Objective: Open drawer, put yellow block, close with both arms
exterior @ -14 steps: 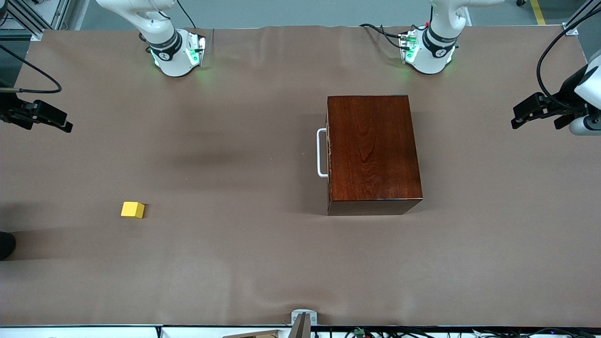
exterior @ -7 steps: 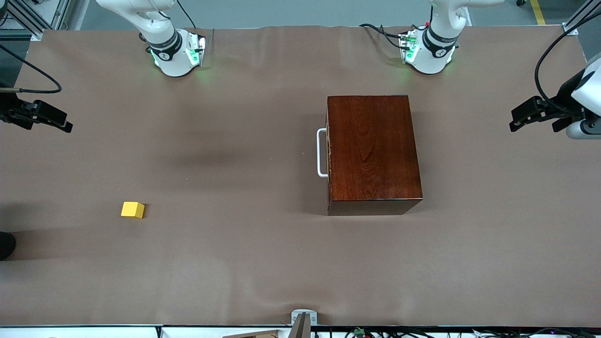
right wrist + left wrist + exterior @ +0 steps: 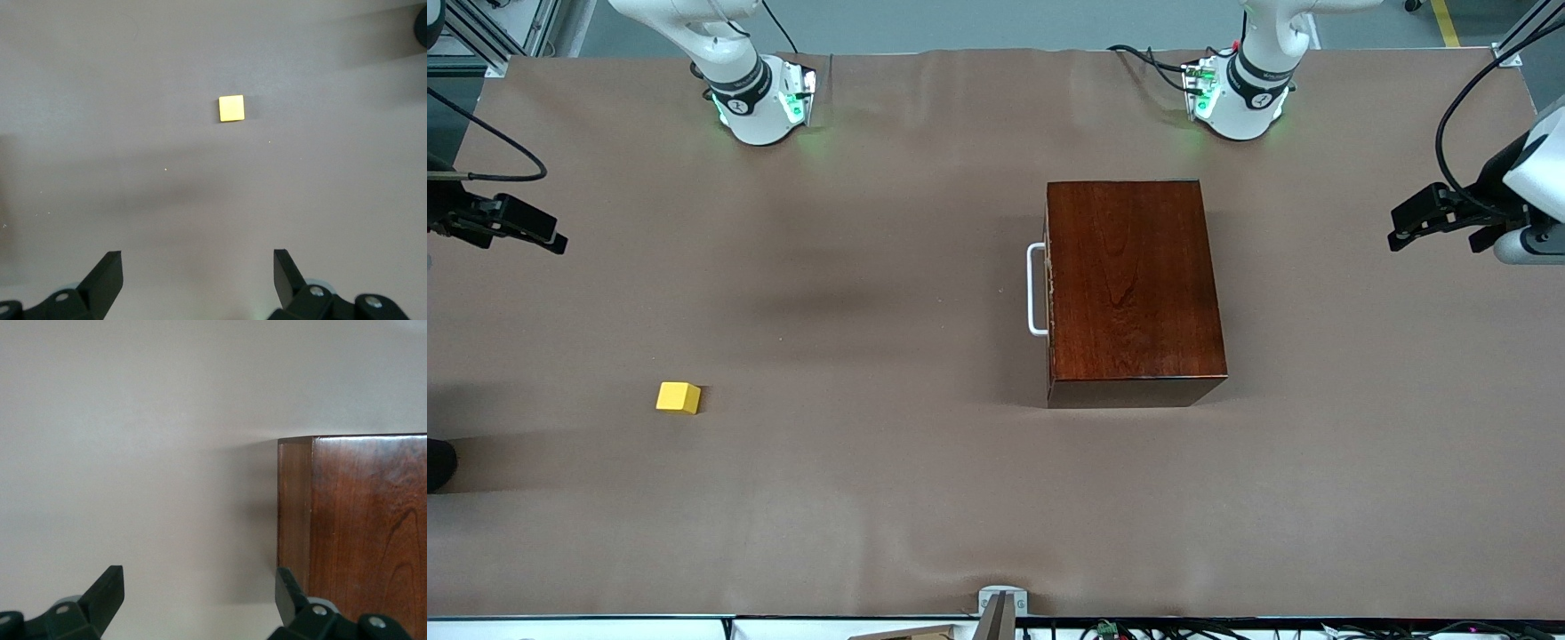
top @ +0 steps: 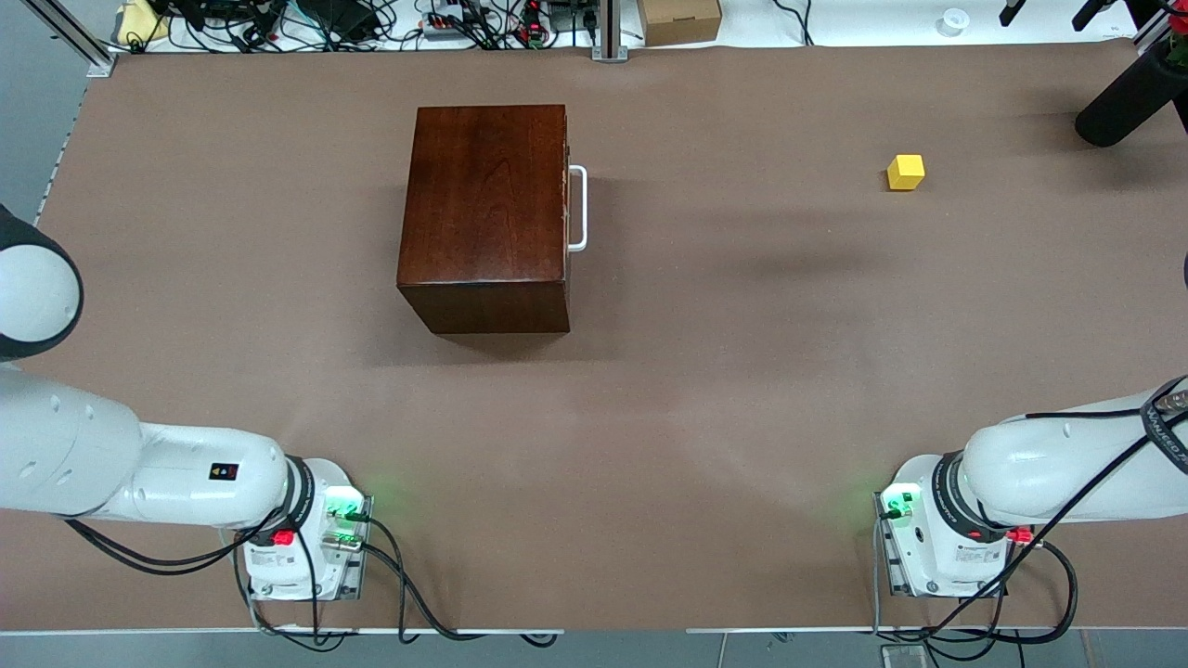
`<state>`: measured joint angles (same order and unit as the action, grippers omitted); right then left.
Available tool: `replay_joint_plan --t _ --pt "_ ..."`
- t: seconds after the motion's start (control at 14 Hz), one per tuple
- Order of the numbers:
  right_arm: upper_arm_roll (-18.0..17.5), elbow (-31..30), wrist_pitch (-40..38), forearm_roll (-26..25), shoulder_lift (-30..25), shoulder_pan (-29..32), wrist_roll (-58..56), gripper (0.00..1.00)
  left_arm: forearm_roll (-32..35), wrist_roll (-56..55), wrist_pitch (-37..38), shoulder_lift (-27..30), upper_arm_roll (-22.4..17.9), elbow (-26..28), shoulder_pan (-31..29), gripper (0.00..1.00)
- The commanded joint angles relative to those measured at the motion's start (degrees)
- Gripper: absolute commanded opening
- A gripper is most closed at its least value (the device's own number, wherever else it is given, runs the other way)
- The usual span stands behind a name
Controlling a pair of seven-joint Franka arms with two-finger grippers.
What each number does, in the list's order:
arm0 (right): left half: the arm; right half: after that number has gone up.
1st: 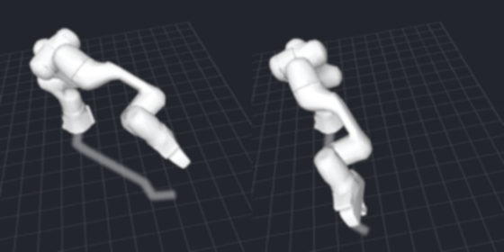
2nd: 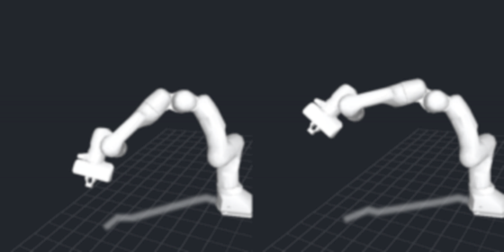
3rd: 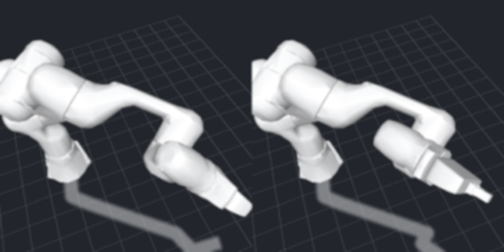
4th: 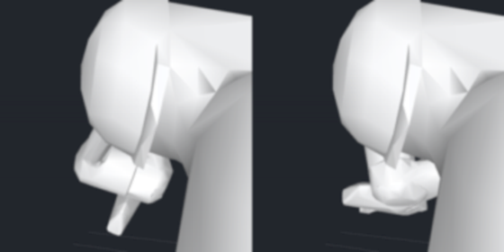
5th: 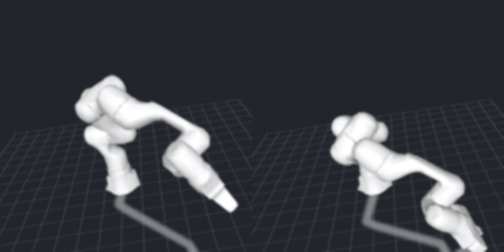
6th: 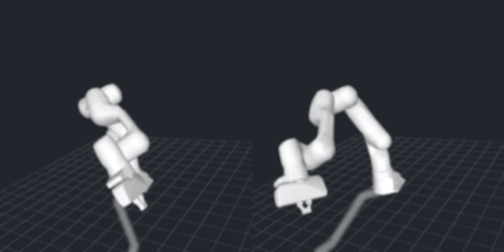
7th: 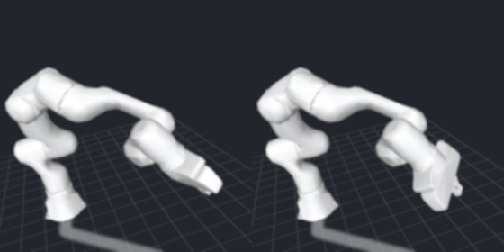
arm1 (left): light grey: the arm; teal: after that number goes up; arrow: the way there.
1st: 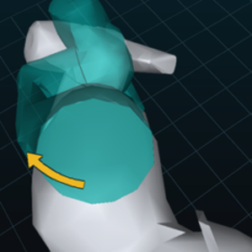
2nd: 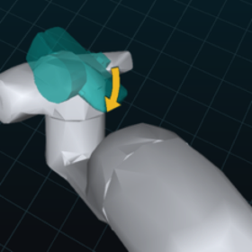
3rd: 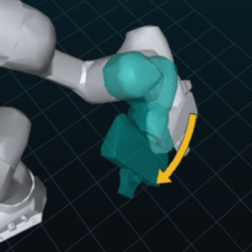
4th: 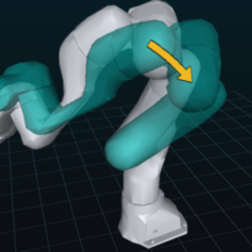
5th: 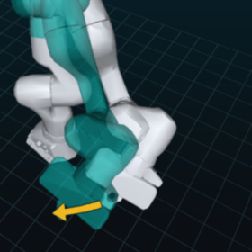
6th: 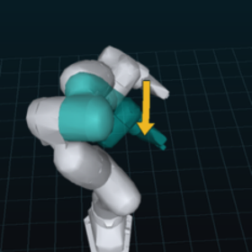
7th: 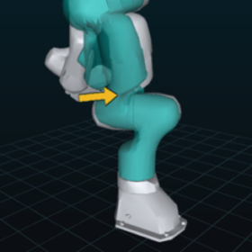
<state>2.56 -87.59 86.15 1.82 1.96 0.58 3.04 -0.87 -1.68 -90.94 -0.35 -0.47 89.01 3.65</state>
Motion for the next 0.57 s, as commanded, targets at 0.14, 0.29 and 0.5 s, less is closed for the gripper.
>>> replay_joint_plan --t 0.14,0.29,0.5 --pt "-0.2 1.0 0.1 0.4 1.2 0.1 0.2 1.0 -0.7 0.4 0.3 -2.1 0.2 -2.5 0.0 1.0" --pt "-0.2 1.0 0.2 0.4 1.3 0.1 0.2 1.0 -1.7 0.1 0.6 -2.2 1.0 -4.2 1.6 1.0" --pt "-0.2 1.0 0.4 0.3 1.8 0.1 0.1 1.0 -1.1 -2.7 1.6 -3.1 4.4 -7.0 7.1 1.0"
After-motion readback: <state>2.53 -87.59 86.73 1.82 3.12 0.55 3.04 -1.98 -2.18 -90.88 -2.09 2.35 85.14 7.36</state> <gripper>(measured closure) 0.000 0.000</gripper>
